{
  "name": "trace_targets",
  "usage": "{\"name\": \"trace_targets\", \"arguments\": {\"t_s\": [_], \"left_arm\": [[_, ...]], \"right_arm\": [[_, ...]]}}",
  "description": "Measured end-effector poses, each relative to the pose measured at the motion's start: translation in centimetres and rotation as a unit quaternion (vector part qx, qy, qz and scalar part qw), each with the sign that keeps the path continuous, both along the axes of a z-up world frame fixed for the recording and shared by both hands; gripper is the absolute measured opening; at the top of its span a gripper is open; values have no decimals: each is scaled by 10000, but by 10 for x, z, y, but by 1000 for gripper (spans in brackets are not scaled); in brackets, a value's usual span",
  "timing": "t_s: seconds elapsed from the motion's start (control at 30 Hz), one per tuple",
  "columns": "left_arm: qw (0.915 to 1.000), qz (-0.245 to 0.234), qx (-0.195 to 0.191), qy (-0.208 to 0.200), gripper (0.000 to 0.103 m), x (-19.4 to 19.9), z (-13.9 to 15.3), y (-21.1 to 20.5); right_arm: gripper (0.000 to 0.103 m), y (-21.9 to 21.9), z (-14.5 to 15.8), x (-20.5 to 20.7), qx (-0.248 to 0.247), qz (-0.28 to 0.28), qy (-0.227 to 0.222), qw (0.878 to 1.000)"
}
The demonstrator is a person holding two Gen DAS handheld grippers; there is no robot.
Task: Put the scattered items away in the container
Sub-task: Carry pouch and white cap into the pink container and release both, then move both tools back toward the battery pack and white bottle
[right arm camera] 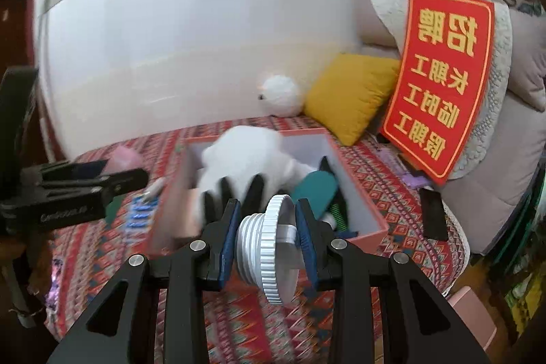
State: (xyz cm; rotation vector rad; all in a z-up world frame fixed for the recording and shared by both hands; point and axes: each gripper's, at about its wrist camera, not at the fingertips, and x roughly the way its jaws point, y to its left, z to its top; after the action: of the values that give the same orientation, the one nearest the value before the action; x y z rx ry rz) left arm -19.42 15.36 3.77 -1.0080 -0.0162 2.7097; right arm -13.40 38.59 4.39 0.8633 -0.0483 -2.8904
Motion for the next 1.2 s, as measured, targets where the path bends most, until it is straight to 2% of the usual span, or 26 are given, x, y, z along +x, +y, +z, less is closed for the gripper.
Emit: {"name": "trace_targets", "arguments": {"t_s": [0.17, 0.3, 0.33, 0.4, 0.5, 0.7, 0.87, 1.07, 1.2], "left_arm": [[9995, 181, -50, -271, 62, -40, -25, -4], [9985, 229, 37, -504, 67, -64, -46, -6], [9980, 237, 153, -565, 68, -68, -47, -8], [9976, 298, 359, -507, 81, -71, -40, -14], [9982, 405, 390, -198, 89, -68, -23, -21], [9970, 655, 386, 148, 90, -48, 9, -51], [9928, 1111, 314, 303, 92, -17, 25, -101], [9855, 1671, 278, 96, 92, 14, 14, -172], [9829, 1818, 162, -238, 92, 20, -9, -208]], "right_arm": [[35, 15, -25, -64, -127, -137, -256, 9995], [38, 30, -49, -113, -415, -459, -317, 9976], [51, 34, -53, -120, -483, -534, -365, 9967], [71, 37, -55, -132, -626, -611, -349, 9955], [75, 40, -52, -129, -684, -700, -230, 9949], [76, 32, -37, -100, -665, -725, -73, 9951], [79, 3, -17, -65, -622, -480, 157, 9968], [84, -74, 0, -20, -525, 332, 302, 9976], [84, -142, -10, 0, -393, 1102, 176, 9930]]}}
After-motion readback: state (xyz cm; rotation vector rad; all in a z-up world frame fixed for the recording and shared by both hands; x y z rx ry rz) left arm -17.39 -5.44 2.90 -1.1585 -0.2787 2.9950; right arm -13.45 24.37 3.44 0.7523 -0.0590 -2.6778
